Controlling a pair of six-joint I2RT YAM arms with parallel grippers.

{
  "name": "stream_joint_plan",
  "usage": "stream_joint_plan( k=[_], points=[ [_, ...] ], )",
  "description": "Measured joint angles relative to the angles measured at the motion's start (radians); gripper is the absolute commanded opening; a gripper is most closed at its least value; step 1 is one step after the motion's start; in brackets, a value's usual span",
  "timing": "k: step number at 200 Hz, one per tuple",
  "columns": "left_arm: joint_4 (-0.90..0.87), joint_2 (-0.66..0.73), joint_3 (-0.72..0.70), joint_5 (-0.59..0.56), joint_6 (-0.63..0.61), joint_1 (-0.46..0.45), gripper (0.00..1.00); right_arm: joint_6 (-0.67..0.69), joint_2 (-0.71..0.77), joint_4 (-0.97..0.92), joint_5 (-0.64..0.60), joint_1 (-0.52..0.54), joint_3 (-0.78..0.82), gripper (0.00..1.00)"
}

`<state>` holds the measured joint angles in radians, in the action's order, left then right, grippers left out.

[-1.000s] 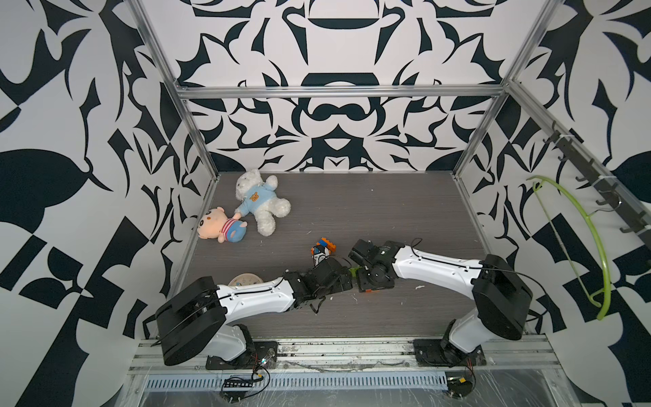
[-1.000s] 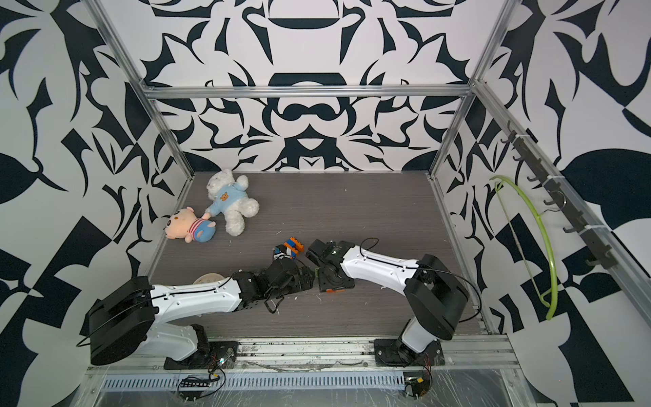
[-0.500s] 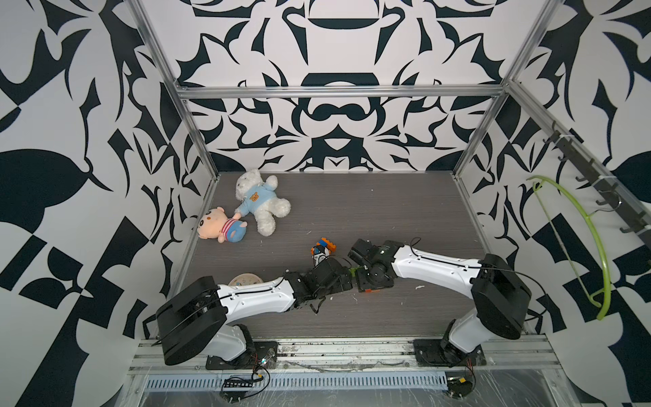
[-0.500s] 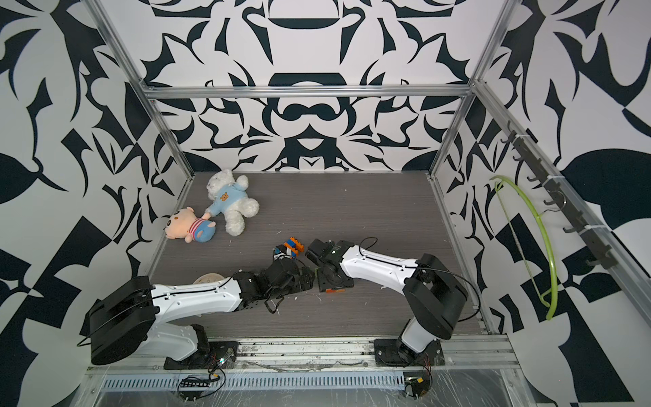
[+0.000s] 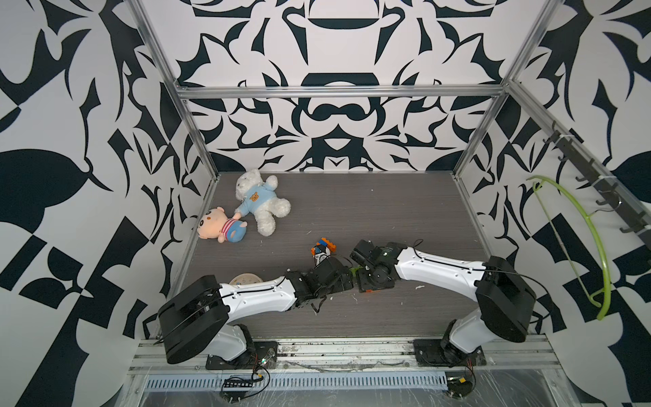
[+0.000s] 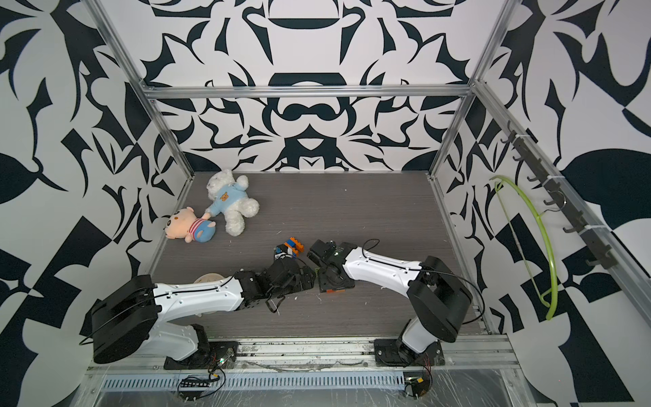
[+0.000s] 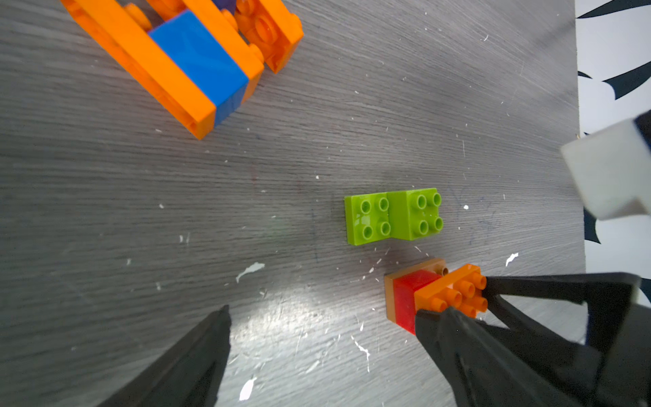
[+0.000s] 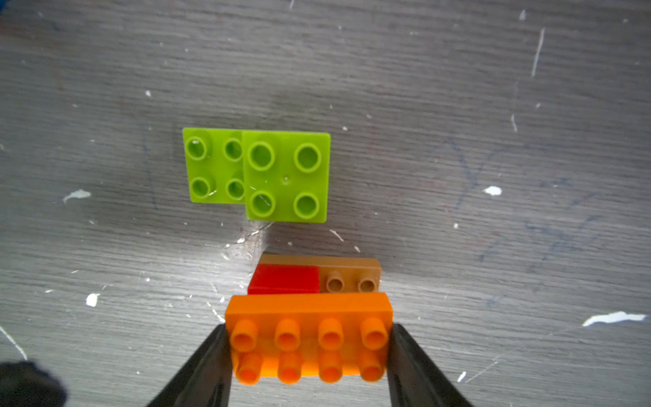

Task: Assemble the number 5 with lego
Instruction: Assemble the lego brick with the lego brick.

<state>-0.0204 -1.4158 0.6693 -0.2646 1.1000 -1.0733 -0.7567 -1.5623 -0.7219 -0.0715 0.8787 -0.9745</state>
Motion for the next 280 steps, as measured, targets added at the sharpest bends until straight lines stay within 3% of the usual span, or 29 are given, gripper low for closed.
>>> stream_joint_plan(
  k=[280],
  points=[
    [0.0,-0.032,0.026,0.003,0.0,0.0,0.99,-0.005,-0.013,-0.029,-0.002,-0.01,-0.012,0.6]
  ],
)
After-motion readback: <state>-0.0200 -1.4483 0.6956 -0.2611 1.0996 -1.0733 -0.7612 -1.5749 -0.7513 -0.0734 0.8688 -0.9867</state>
